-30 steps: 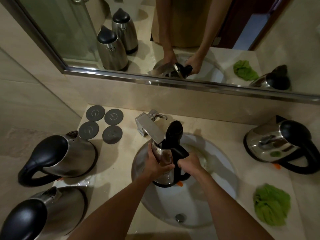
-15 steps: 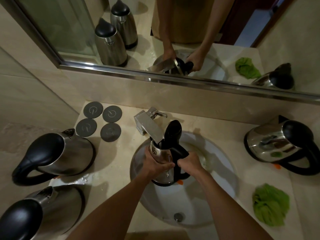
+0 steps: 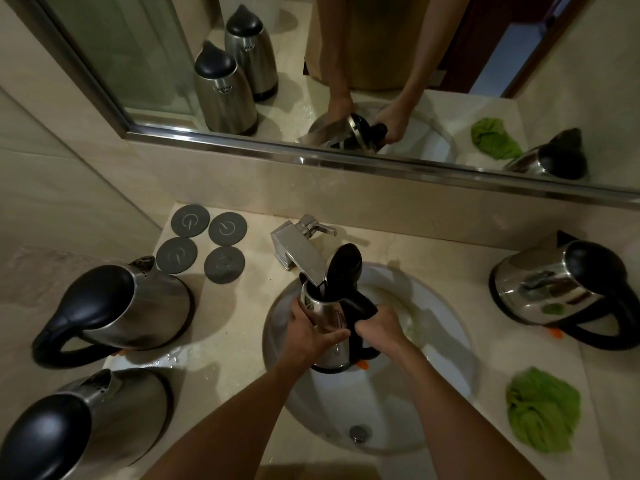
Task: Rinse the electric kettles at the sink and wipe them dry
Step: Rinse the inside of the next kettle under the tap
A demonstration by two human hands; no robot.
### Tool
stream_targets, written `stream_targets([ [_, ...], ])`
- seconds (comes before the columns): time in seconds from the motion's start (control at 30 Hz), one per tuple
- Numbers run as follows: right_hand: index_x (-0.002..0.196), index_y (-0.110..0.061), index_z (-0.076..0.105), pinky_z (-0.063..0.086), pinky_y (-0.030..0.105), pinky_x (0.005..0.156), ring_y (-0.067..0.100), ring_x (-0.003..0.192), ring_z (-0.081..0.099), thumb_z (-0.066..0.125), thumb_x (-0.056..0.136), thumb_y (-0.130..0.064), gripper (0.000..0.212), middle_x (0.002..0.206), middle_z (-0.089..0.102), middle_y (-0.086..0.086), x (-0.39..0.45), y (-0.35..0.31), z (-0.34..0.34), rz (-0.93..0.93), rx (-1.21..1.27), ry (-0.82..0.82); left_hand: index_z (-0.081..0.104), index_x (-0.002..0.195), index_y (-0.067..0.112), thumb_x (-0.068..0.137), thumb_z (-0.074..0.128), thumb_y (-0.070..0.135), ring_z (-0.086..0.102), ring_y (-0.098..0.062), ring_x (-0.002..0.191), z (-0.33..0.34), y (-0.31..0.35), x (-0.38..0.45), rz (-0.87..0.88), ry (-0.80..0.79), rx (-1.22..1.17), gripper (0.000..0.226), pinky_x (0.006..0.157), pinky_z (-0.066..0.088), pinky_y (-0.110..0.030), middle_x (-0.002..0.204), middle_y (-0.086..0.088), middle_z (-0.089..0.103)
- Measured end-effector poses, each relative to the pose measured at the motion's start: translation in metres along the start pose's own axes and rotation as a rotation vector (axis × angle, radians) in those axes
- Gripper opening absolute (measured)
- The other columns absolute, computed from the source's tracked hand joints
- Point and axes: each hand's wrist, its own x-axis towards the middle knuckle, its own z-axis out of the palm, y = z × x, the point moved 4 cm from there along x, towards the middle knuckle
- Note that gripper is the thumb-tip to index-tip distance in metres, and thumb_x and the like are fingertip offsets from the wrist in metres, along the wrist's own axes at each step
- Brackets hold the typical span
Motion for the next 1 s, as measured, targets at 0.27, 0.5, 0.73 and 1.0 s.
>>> stream_targets([
  [0.27,0.076,-0.018,0.058,0.047,0.026,0.062,0.023,0.077,0.066,0.062,0.074,0.001,0.02,0.079,0.066,0.007,-0.001,-0.001,0.002,0.009,0.02,0.019,0.023,0.146,0.012,0.043,0.092,0.055,0.043,-0.023,0.132,-0.007,0.01,0.008,0.015,0.003,0.12,0.132,0.108,0.043,-0.04,0.142,-0.005,0.043],
  [0.5,0.077,-0.016,0.059,0.041,0.023,0.05,0.023,0.072,0.063,0.06,0.074,0.002,0.019,0.074,0.063,0.005,-0.001,-0.002,0.0,0.004,0.021,0.02,0.02,0.147,0.015,0.054,0.095,0.04,0.038,-0.024,0.136,-0.005,0.011,0.009,0.034,-0.035,0.084,0.122,0.109,0.035,-0.03,0.145,-0.006,0.036],
  [0.73,0.07,-0.018,0.055,0.039,0.021,0.046,0.023,0.068,0.06,0.06,0.073,0.002,0.021,0.07,0.06,0.004,0.0,-0.003,-0.001,0.001,0.013,0.021,0.004,0.154,0.008,0.057,0.092,0.044,0.028,-0.032,0.143,-0.002,0.01,0.009,0.027,-0.046,0.127,0.136,0.115,0.033,-0.046,0.156,-0.014,0.019],
  [1.0,0.074,-0.017,0.057,0.042,0.023,0.053,0.025,0.074,0.064,0.061,0.072,0.0,0.018,0.073,0.062,0.005,0.0,0.001,0.001,0.011,0.028,0.023,0.011,0.15,0.012,0.058,0.093,0.04,0.032,-0.024,0.138,-0.003,0.009,0.008,0.098,-0.047,0.127,0.126,0.105,0.031,-0.025,0.149,-0.01,0.028],
])
